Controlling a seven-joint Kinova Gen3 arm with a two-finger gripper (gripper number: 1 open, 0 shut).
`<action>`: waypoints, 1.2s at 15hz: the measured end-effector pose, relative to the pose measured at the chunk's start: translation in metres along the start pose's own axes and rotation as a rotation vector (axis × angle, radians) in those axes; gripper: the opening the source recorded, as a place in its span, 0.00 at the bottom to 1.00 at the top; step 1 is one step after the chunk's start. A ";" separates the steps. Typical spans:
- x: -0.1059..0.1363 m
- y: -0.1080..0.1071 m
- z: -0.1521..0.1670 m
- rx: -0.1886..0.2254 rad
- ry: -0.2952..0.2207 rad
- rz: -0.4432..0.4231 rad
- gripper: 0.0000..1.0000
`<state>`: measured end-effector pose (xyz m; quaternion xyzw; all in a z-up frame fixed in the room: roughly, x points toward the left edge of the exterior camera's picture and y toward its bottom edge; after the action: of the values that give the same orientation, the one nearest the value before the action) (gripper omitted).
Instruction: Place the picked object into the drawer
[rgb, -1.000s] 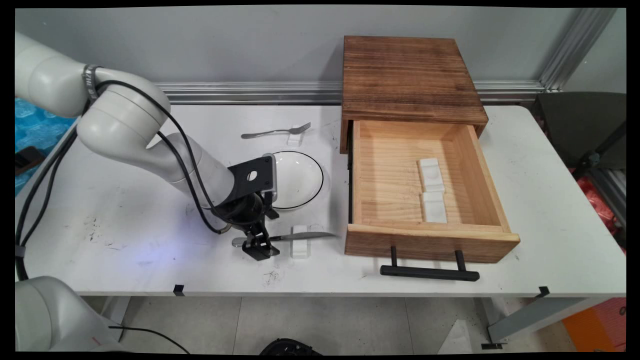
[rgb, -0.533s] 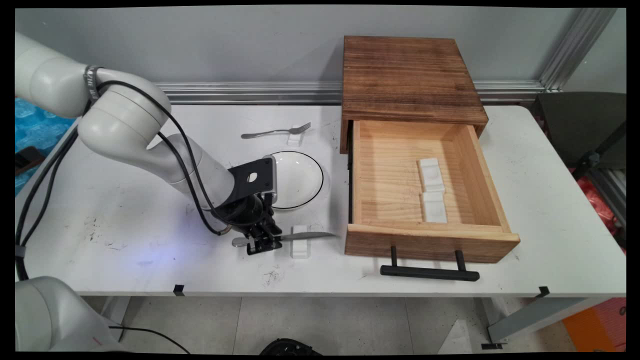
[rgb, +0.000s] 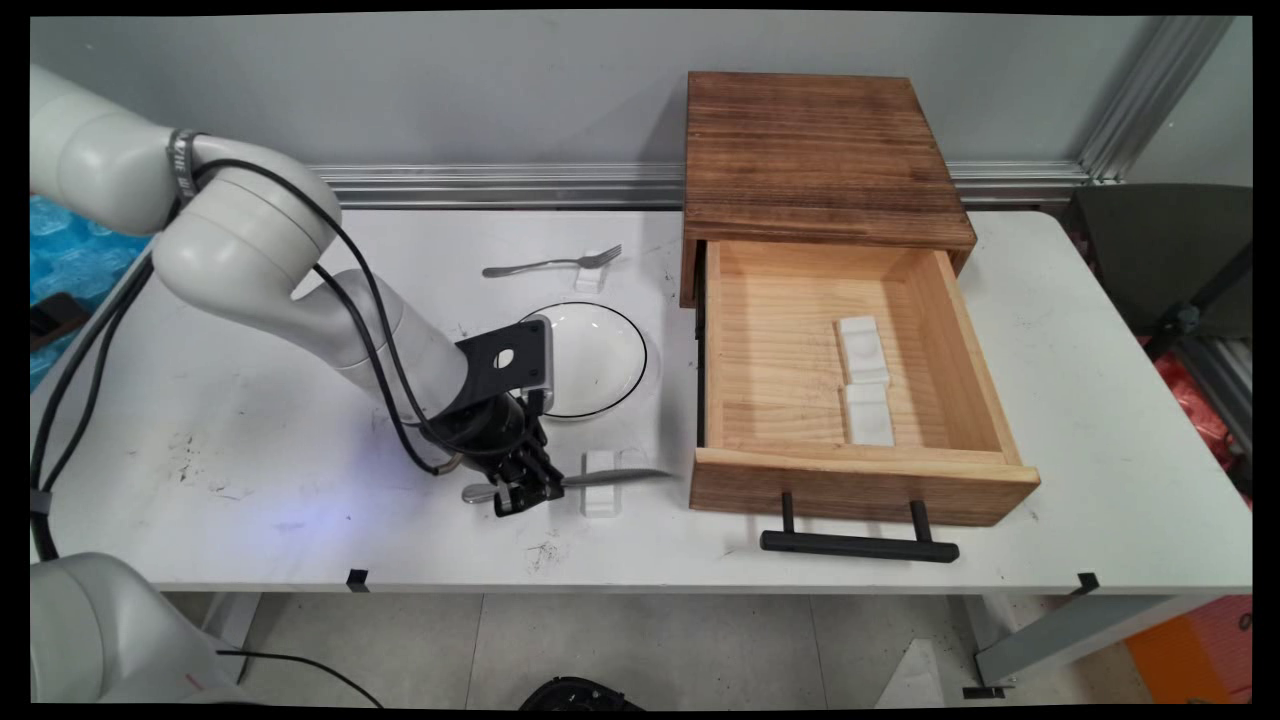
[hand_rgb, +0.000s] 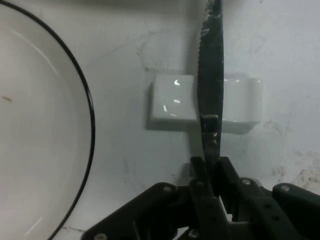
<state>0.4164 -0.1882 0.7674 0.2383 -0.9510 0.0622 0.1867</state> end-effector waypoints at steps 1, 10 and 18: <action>0.002 0.000 -0.002 -0.002 0.000 -0.001 0.00; 0.013 -0.005 -0.037 -0.010 -0.021 -0.002 0.00; 0.024 -0.021 -0.081 -0.002 -0.057 0.000 0.00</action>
<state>0.4334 -0.2001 0.8518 0.2400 -0.9560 0.0542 0.1599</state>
